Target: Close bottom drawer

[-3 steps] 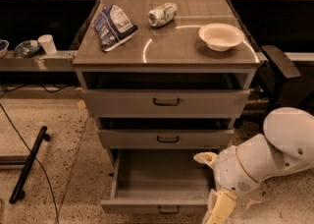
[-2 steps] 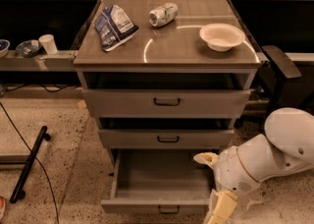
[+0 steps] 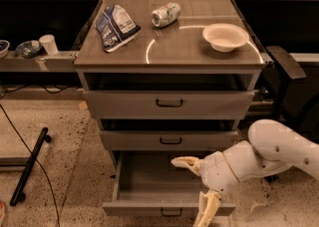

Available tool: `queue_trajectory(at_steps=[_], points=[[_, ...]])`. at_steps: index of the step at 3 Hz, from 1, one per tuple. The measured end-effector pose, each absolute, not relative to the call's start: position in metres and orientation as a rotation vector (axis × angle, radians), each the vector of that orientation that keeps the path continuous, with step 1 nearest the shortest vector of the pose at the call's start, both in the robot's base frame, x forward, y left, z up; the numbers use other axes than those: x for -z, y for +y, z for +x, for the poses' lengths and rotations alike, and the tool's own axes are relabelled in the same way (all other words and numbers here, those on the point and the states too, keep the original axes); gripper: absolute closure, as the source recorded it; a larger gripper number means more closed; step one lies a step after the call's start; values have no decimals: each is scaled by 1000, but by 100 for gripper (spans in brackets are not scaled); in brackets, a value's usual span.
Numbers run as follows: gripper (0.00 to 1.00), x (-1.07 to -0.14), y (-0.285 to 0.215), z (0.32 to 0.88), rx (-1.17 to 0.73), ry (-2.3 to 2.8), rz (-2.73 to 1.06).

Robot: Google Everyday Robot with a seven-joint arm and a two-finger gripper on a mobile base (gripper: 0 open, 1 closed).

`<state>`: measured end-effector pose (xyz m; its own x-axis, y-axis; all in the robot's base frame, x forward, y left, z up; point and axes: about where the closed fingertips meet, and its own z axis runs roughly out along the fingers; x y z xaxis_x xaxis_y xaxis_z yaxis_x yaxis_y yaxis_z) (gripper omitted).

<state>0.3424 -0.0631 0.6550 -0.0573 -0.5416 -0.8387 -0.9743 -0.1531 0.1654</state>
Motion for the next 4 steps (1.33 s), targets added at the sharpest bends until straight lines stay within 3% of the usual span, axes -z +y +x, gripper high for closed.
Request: queue_trajectory(at_steps=[2,4], points=[[0,-605,10,343,-1189,1307,-1604],[0,-593,3,357,-1191,1302,-1533]])
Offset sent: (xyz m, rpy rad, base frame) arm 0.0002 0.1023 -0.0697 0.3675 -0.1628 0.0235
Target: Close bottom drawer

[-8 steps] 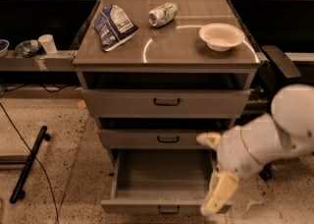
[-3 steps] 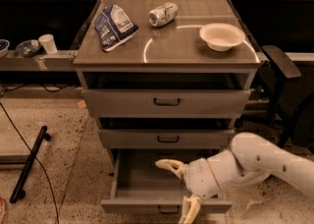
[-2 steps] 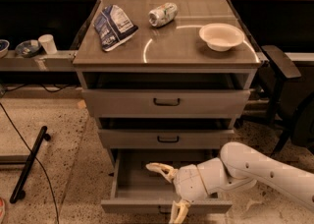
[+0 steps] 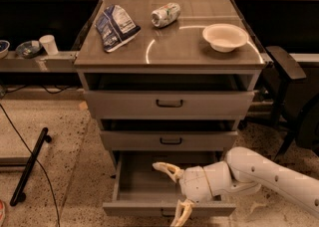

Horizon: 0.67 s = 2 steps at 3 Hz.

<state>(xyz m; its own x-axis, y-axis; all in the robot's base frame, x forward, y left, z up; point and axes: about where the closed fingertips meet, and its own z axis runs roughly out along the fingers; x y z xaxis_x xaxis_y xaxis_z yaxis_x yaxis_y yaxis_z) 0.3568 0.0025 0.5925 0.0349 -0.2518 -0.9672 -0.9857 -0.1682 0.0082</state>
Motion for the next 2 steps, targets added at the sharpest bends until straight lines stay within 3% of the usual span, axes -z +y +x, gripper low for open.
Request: queue_trajectory(at_steps=[2], points=[[0,-508,-38,419,-1086,1245,-1371]])
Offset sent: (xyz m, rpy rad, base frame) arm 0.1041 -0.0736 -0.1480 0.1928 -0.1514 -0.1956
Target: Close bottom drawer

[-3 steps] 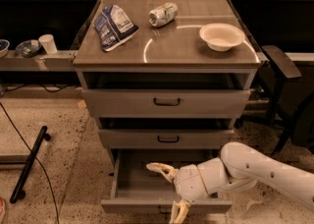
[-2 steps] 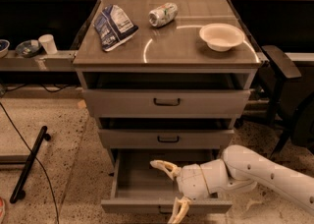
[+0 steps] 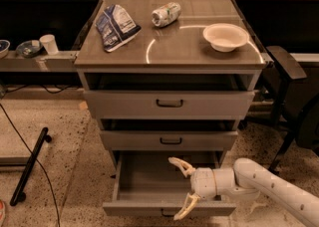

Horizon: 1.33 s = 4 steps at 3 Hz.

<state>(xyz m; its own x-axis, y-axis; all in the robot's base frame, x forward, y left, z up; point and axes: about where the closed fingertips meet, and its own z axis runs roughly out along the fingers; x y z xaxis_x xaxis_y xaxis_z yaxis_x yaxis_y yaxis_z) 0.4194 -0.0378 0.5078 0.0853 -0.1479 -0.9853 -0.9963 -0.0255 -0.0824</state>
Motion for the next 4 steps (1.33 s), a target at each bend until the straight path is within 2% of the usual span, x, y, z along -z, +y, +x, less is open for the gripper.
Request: queue_trajectory(at_steps=[1,4], points=[[0,-468,-50,438,-1064,1218,-1372],[0,-439,-57,457,-909,1308,-1416]])
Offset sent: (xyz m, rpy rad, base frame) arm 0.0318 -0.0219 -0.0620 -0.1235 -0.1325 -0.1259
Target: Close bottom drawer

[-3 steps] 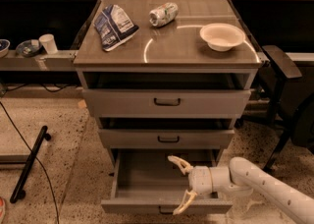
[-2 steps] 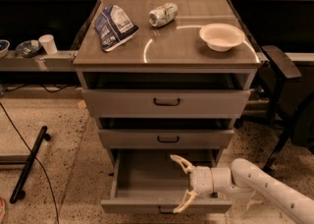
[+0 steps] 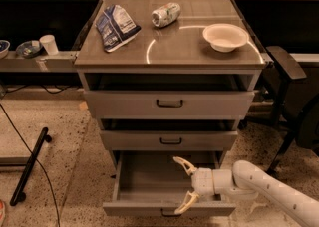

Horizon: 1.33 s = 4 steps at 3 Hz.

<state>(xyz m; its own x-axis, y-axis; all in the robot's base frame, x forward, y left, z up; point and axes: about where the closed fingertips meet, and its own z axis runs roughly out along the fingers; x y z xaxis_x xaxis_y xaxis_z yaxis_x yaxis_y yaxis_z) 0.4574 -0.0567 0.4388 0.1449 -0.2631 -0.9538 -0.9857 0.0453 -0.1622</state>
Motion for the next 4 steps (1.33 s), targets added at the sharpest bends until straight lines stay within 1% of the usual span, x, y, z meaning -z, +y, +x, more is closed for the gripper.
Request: queue_trajectory(at_steps=[1,2,3,4], points=[[0,-383,-70,473,-760,1451,-1566],[23,-308,-110,474,-679,1570,-1667],[48,-273,-130,460,-739,1562,-1703],[71,-249,-145,441,-840,1565,-1737]])
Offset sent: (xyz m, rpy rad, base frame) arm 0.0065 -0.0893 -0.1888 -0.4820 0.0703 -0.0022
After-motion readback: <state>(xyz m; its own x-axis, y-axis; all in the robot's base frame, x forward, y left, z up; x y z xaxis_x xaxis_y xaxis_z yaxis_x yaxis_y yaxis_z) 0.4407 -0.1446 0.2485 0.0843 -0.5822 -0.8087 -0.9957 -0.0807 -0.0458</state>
